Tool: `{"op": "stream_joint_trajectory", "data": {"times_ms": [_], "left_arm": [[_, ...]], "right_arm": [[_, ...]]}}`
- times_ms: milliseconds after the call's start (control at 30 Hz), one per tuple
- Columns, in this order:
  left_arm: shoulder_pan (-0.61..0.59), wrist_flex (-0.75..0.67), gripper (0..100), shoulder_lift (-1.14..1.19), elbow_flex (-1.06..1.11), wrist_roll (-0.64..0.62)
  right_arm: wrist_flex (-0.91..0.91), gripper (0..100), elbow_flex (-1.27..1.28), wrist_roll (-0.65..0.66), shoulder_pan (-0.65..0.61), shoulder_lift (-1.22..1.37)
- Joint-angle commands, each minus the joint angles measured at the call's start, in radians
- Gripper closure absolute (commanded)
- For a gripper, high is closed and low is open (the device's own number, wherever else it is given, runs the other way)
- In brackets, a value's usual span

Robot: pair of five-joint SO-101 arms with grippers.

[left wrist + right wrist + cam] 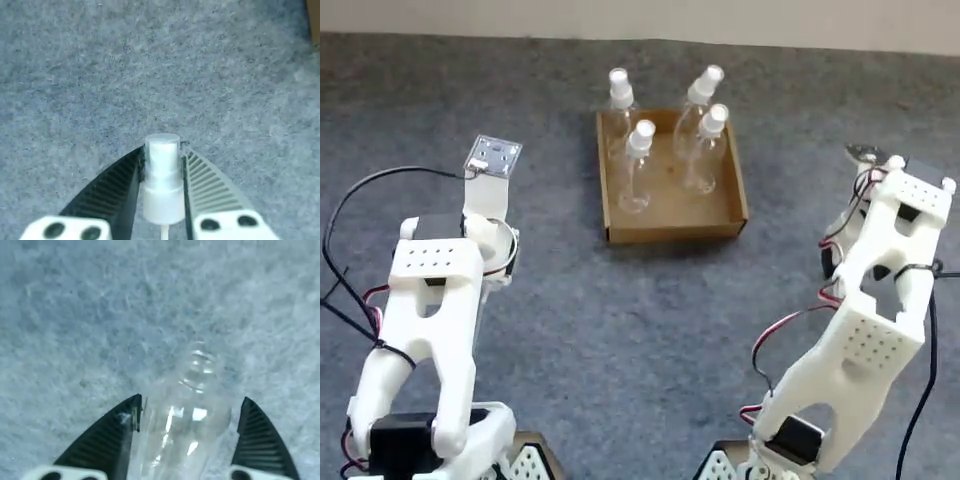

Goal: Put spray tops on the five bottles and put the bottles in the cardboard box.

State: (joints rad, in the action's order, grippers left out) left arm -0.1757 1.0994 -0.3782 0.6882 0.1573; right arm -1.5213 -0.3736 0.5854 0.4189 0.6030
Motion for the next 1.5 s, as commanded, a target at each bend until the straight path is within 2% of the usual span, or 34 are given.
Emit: {"op": "stream_joint_trajectory", "data": {"times_ms": [0, 200, 367, 533, 667, 900, 1000, 1100, 1200, 1467], "left_arm": [[-0.004, -0.023, 97, -0.030, -0.004, -0.009], [-0.004, -0.023, 97, -0.030, -0.004, -0.009], [-0.004, -0.032, 97, -0.041, -0.012, -0.009], [-0.004, -0.029, 98, -0.093, -0.116, -0.009], [-0.001, 0.009, 98, -0.179, -0.252, -0.015], [0.119, 0.176, 98, -0.236, -0.552, -0.098], [0.197, 0.184, 98, -0.236, -0.661, -0.149], [0.282, 0.176, 98, -0.237, -0.742, -0.199], [0.381, 0.095, 98, -0.237, -0.809, -0.241], [0.595, -0.115, 98, -0.236, -0.840, -0.264]], "right_arm": [[-0.012, 81.0, -0.059, -0.055, 0.004, -0.001], [-0.022, 99.8, -0.173, -0.124, -0.002, -0.064], [-0.094, 99.5, -0.255, -0.212, -0.058, -0.262], [-0.097, 99.5, -0.219, -0.324, -0.209, -0.530], [-0.002, 99.5, 0.028, -0.427, -0.364, -0.776], [0.533, 99.5, 0.866, -0.508, -0.667, -1.333], [0.661, 99.5, 1.153, -0.523, -0.753, -1.501], [0.728, 99.5, 1.267, -0.523, -0.835, -1.610], [0.751, 99.5, 1.337, -0.523, -0.894, -1.705], [0.754, 99.5, 1.498, -0.514, -0.900, -1.937]]}}
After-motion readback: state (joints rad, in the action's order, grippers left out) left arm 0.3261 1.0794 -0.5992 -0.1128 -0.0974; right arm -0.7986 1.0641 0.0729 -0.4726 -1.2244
